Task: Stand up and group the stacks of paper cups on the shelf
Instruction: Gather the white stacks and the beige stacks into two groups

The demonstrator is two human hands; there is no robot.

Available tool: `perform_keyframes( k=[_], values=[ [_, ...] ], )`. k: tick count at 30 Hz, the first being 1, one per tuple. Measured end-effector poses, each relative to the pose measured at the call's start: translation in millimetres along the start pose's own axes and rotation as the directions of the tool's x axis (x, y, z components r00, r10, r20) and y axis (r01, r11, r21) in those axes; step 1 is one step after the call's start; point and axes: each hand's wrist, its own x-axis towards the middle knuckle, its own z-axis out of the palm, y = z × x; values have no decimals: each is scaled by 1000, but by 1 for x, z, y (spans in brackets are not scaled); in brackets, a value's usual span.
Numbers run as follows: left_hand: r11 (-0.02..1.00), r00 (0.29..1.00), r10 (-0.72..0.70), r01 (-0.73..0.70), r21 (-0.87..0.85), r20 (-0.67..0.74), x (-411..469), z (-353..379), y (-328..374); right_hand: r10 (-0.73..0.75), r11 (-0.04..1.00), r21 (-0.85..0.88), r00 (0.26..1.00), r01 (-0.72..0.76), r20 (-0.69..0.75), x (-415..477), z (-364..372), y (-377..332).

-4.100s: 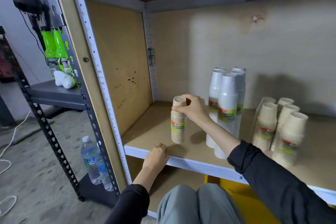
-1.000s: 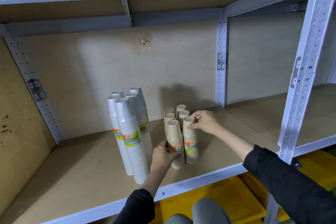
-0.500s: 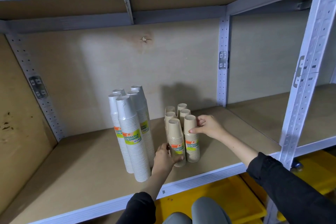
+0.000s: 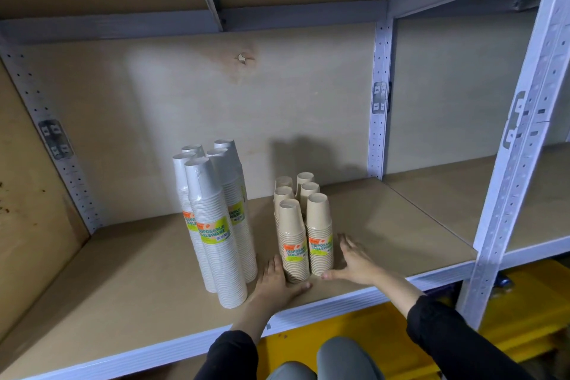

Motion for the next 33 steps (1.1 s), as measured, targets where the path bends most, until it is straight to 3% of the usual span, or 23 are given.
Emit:
perform_keyframes(
  k=[15, 33],
  values=[
    [997, 999, 2, 1, 79, -43, 11, 6, 3, -135, 988, -59, 986, 141, 93, 34, 20, 13],
    [996, 998, -20, 25, 83, -60, 6, 4, 8, -134, 990, -29, 982, 139, 130, 35, 18, 15]
  ],
)
